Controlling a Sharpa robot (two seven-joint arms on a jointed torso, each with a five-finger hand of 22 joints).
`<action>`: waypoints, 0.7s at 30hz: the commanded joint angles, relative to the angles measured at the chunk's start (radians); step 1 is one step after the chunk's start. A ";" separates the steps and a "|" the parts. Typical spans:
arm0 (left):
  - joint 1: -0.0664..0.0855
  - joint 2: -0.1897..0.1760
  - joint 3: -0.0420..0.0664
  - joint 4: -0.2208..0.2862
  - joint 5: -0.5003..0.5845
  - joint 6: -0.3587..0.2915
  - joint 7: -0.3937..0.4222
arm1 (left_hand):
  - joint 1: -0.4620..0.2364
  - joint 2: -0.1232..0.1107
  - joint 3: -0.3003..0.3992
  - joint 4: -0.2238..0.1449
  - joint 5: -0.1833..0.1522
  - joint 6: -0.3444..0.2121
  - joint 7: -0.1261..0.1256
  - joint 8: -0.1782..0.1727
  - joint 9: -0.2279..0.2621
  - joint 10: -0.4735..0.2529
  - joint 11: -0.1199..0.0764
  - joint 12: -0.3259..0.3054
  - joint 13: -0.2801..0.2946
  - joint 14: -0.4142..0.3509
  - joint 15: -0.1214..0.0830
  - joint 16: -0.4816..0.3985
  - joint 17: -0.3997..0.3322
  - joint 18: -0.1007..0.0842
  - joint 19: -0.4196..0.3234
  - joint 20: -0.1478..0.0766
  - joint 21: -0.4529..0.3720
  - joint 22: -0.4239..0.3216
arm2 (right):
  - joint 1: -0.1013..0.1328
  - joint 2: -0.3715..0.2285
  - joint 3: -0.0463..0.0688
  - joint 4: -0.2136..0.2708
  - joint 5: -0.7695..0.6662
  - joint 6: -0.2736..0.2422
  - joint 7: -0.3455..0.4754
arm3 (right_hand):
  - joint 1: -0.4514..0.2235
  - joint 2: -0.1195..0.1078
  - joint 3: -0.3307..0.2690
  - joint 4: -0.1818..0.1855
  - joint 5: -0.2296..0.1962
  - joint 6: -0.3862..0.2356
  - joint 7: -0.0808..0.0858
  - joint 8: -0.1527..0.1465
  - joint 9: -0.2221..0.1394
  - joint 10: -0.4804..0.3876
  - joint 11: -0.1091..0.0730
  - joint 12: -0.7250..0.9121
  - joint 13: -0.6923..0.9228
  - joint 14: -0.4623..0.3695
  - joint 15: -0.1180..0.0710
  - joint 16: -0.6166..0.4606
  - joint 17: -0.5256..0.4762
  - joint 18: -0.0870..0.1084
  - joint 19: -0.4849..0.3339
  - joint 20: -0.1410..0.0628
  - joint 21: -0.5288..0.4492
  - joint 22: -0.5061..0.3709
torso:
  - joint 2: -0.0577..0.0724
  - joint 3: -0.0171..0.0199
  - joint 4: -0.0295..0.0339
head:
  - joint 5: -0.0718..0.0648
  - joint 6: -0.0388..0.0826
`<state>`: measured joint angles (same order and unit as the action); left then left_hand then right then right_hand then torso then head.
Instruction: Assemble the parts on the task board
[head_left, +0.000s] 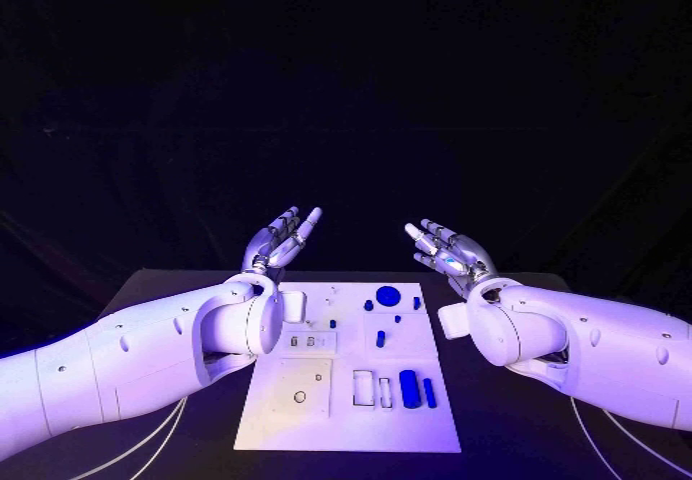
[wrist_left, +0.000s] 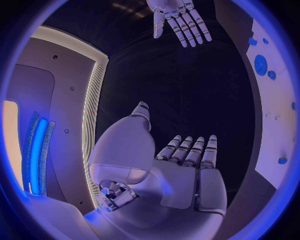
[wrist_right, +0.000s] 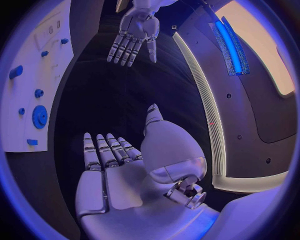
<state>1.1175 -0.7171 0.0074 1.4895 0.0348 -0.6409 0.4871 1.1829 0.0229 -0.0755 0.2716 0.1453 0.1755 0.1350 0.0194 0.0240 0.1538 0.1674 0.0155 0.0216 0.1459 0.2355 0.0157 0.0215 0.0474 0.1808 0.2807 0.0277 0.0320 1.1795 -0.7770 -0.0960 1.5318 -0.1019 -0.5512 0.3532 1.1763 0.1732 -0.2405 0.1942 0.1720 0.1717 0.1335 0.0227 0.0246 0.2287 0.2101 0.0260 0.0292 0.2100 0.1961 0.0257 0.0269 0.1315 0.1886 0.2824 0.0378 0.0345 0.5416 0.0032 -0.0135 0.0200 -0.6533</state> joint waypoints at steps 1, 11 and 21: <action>0.002 0.002 0.001 0.000 0.008 0.058 0.000 | 0.052 0.006 0.002 0.011 0.008 0.021 0.090 0.008 0.003 0.017 0.023 0.009 0.003 0.015 0.016 0.009 0.003 0.014 0.001 0.015 0.009 0.003 | 0.015 0.002 -0.009 -0.006 -0.098 0.166 -0.102 | 0.127 0.017 0.008 -0.053 0.041 0.152 0.124 0.028 0.017 0.197 0.016 0.030 0.016 0.192 0.011 0.027 0.016 0.023 0.093 0.010 0.042 0.019 | 0.000 0.0001 -0.0006 | 0.000 0.000; 0.003 -0.063 0.005 0.026 -0.013 0.098 0.035 | 0.147 0.017 0.001 -0.050 0.007 0.198 0.138 0.042 0.023 0.238 0.092 0.041 0.023 0.234 0.017 0.050 0.026 0.013 0.124 0.017 0.071 0.033 | 0.042 -0.015 -0.016 -0.035 -0.378 0.040 -0.038 | 0.253 -0.004 0.058 -0.179 -0.018 0.537 0.111 0.078 0.038 0.685 -0.005 0.081 0.034 0.710 -0.017 0.091 0.038 0.048 0.508 0.008 0.188 0.070 | 0.018 0.0004 -0.0021 | -0.003 -0.006; 0.012 -0.105 0.008 0.053 -0.025 0.105 0.032 | 0.268 0.051 0.050 -0.149 0.008 0.685 0.121 0.149 0.064 0.748 0.042 0.139 0.051 0.729 -0.058 0.169 0.060 0.114 0.542 0.005 0.277 0.120 | 0.065 -0.021 -0.015 -0.059 -0.619 0.031 -0.080 | 0.300 -0.014 0.121 -0.248 -0.007 0.745 0.072 0.073 0.043 0.851 -0.057 0.068 0.037 0.922 -0.084 0.108 0.054 0.055 0.728 -0.055 0.260 0.078 | 0.049 0.0040 0.0046 | -0.002 0.003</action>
<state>1.1266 -0.8188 0.0145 1.5333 0.0293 -0.5685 0.5026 1.4437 0.0746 -0.0262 0.1309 0.1501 0.8383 0.2053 0.1645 0.0874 0.8795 0.2160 0.1481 0.0727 0.8484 0.1848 0.1777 0.0797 0.1500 0.7050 0.2868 0.2946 0.1483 1.2407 -0.7979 -0.1125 1.4796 -0.5422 -0.5076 0.2901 1.4365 0.1636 -0.1579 -0.0061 0.1660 0.7715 0.1946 0.0884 0.0627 0.9406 0.1884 0.0889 0.0630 0.9670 0.1564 0.1150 0.0681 0.1624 0.7518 0.2693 0.2422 0.1018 0.5778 0.0061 -0.0112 0.0176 -0.6518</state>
